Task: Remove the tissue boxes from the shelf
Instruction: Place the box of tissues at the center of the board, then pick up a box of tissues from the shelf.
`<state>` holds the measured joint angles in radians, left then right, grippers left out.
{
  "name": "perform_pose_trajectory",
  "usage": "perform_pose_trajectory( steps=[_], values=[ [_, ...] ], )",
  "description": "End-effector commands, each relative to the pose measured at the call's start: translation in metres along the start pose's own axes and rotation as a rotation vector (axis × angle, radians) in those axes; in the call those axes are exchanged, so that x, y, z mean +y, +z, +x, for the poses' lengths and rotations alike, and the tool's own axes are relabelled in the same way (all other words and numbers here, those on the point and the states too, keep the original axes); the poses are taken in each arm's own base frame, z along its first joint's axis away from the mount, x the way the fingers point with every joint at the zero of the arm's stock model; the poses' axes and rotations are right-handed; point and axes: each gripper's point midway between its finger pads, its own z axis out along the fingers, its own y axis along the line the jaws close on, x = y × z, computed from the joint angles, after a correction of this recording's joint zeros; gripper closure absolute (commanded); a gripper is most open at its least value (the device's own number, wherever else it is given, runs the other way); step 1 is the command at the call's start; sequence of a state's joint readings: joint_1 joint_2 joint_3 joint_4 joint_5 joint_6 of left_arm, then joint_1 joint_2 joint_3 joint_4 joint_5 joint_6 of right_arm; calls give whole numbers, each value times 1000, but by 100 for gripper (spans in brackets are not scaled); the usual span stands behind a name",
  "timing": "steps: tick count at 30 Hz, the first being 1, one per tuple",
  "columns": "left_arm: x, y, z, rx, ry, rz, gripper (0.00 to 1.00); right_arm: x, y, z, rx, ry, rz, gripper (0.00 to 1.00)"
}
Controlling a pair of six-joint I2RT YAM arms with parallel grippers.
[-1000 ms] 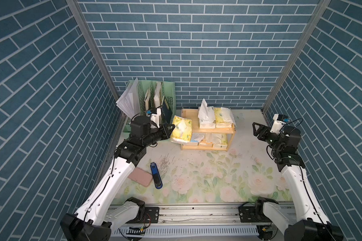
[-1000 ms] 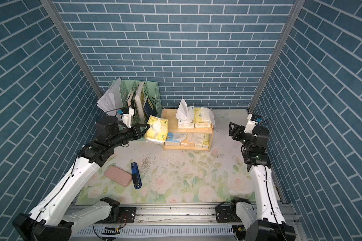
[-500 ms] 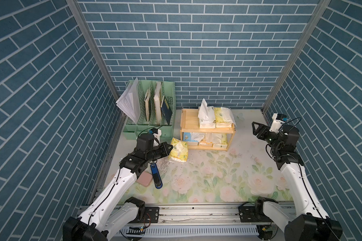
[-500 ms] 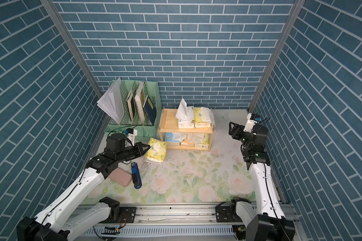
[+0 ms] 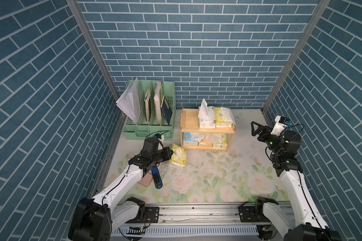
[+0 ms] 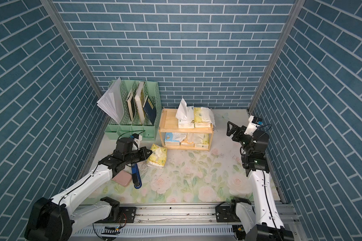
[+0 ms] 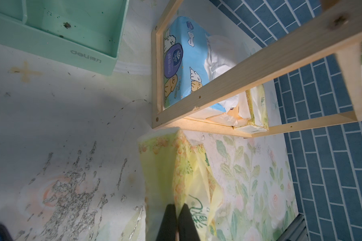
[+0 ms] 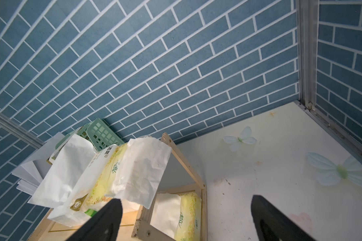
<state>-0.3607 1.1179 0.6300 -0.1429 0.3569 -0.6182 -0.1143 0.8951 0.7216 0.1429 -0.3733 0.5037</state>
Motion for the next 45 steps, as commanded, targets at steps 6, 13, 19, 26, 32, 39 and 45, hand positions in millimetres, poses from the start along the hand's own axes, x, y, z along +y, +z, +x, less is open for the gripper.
perform_pose_trajectory(
  steps=[6, 13, 19, 26, 32, 39, 45],
  values=[
    [10, 22, 5, 22, 52, -18, 100, 3, -4, -15, -78, 30, -12, 0],
    [26, 32, 15, 40, 41, -63, 99, 2, -1, -11, -59, 31, -11, 0],
    [38, 36, 24, 43, 19, -93, 91, 0, 1, -10, -52, 32, -10, 0],
    [48, 31, 20, 35, 35, -166, 69, -1, 2, -8, -46, 33, -8, 0],
    [45, 14, 0, -19, 64, -226, 55, 2, 2, -9, -44, 31, -17, 0],
    [15, -25, -48, -174, 102, -229, 32, 9, -2, -18, -61, 21, -36, 0],
    [-36, -59, -94, -267, 130, -141, 7, 17, -5, -22, -62, 15, -58, 0]
  ],
)
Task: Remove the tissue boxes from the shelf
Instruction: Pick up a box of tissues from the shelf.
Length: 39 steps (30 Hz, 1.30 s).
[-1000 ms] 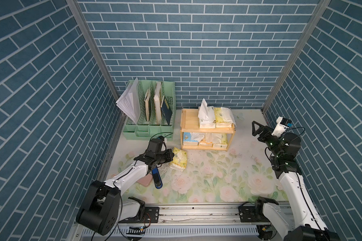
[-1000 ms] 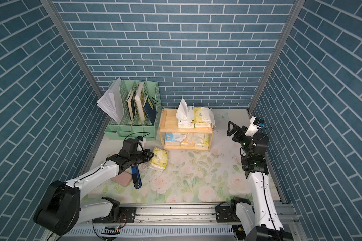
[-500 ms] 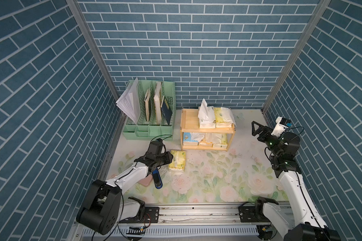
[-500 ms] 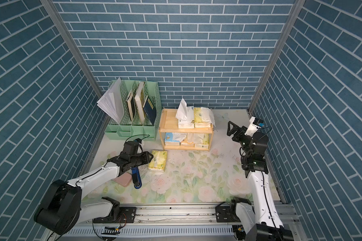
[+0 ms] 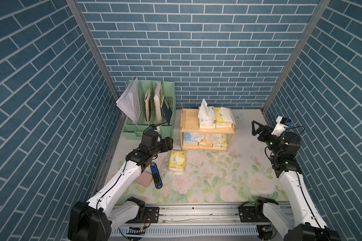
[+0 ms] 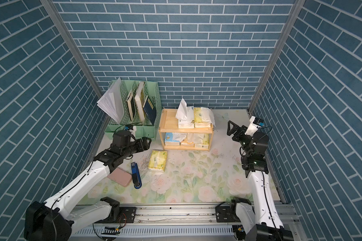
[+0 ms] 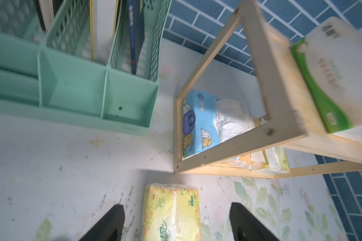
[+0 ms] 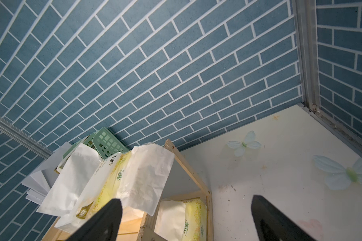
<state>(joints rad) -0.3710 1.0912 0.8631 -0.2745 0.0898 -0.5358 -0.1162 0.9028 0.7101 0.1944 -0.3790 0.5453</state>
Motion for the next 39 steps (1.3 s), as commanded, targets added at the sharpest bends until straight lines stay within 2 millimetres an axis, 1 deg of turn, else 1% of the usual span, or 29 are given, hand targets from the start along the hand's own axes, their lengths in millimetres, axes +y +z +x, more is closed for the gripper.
perform_pose_trajectory(
  steps=[1, 3, 5, 8, 13, 17, 21, 27, 29, 33, 37, 39],
  values=[
    [-19, -18, -28, -40, 12, 27, 5, 17, -7, -18, -38, -15, -44, 0],
    [-32, -24, -44, -65, -5, 60, 3, 18, -8, -19, -40, -15, -47, 0],
    [-46, -27, -56, -75, -26, 106, 3, 19, -9, -20, -43, -18, -50, 0],
    [-66, -22, -69, -60, -65, 181, 6, 21, -10, -22, -49, -21, -53, 0],
    [-94, 4, -80, -11, -125, 289, 12, 24, -11, -28, -60, -20, -56, 0],
    [-107, 22, -89, 11, -147, 329, 15, 25, -11, -30, -61, -23, -59, 0],
    [-113, 38, -96, 20, -155, 335, 17, 26, -12, -29, -55, -24, -62, 0],
    [-112, 61, -96, 45, -201, 324, 19, 26, -13, -29, -48, -18, -56, 0],
    [-113, 67, -96, 52, -205, 327, 22, 27, -14, -31, -50, -16, -53, 0],
    [-121, 81, -92, 79, -209, 367, 28, 28, -17, -33, -44, -22, -41, 0],
    [-132, 97, -84, 127, -211, 408, 35, 30, -21, -37, -56, -34, -31, 0],
    [-137, 101, -82, 136, -211, 425, 36, 29, -22, -37, -58, -38, -26, 0]
  ],
)
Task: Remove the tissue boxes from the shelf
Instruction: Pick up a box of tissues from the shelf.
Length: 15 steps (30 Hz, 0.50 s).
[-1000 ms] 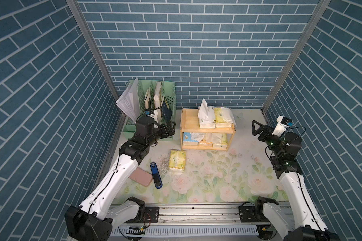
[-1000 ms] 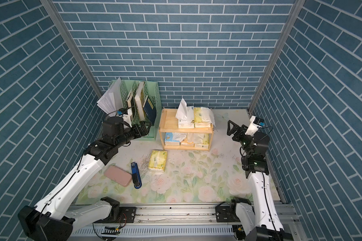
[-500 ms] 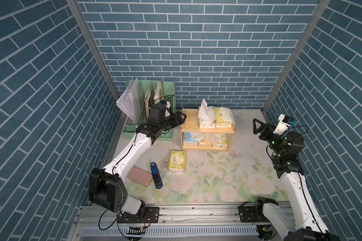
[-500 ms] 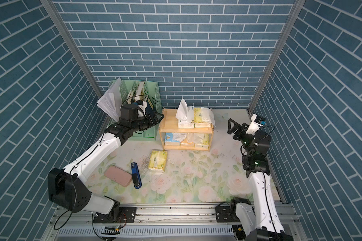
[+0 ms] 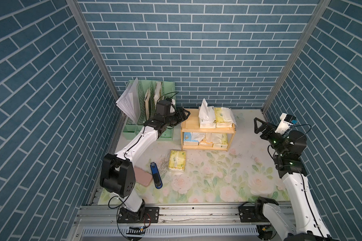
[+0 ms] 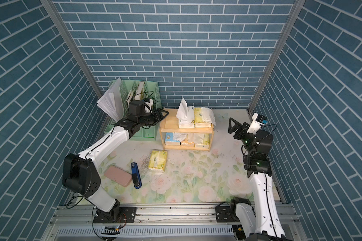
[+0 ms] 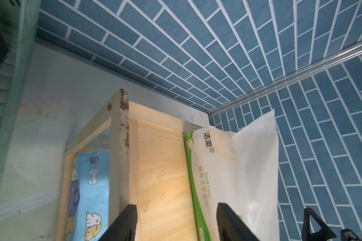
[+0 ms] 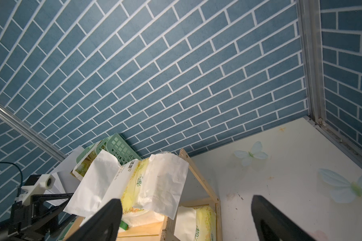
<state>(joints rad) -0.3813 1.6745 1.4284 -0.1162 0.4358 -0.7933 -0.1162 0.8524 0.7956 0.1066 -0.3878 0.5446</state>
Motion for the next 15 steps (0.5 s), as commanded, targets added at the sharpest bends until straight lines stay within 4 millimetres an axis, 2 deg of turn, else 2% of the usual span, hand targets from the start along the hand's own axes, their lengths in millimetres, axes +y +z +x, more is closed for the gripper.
perform_pose_trajectory(
  steps=[1, 9, 15],
  values=[
    [-17, 12, 6, 36, 10, 67, 37, 3, -5, -8, -17, -18, 8, 0],
    [-34, 20, 4, 39, 25, 103, 39, 0, -1, -5, -4, -13, 15, 0],
    [-41, 39, 17, 92, 35, 90, 41, -2, 1, -6, -8, -10, 21, 0]
  ],
)
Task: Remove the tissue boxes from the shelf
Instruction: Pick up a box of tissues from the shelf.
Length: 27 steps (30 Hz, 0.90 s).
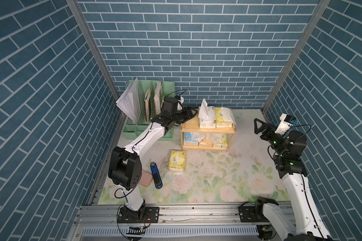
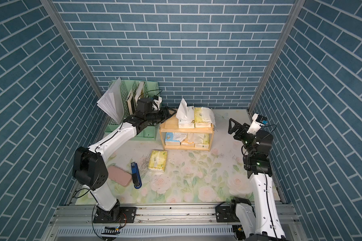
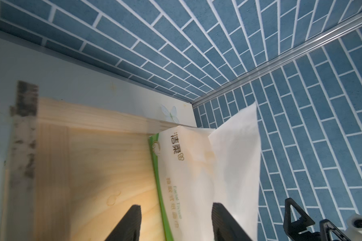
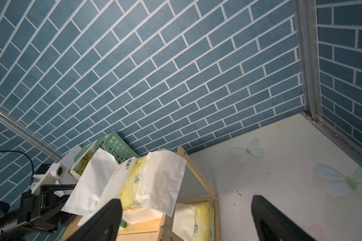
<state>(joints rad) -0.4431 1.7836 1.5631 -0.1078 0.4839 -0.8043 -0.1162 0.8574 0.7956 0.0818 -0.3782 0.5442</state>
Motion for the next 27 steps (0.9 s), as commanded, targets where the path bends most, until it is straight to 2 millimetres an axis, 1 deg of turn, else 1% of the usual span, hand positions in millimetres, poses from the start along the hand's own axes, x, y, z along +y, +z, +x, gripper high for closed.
perform_pose_trajectory(
  steps=[1, 8, 12, 17, 27],
  values=[
    [-6, 12, 8, 36, 5, 6, 41, 4, 0, -12, -30, -21, -3, 0],
    [-12, 23, 13, 47, 14, 10, 41, 4, -2, -13, -33, -23, 2, 0],
    [-10, 26, 17, 55, 14, 4, 49, 4, -3, -14, -38, -24, 6, 0],
    [-8, 27, 19, 61, 10, 3, 65, 3, -3, -13, -36, -23, 10, 0],
    [-12, 25, 19, 58, 22, 16, 93, 4, -6, -15, -43, -26, 17, 0]
  ],
)
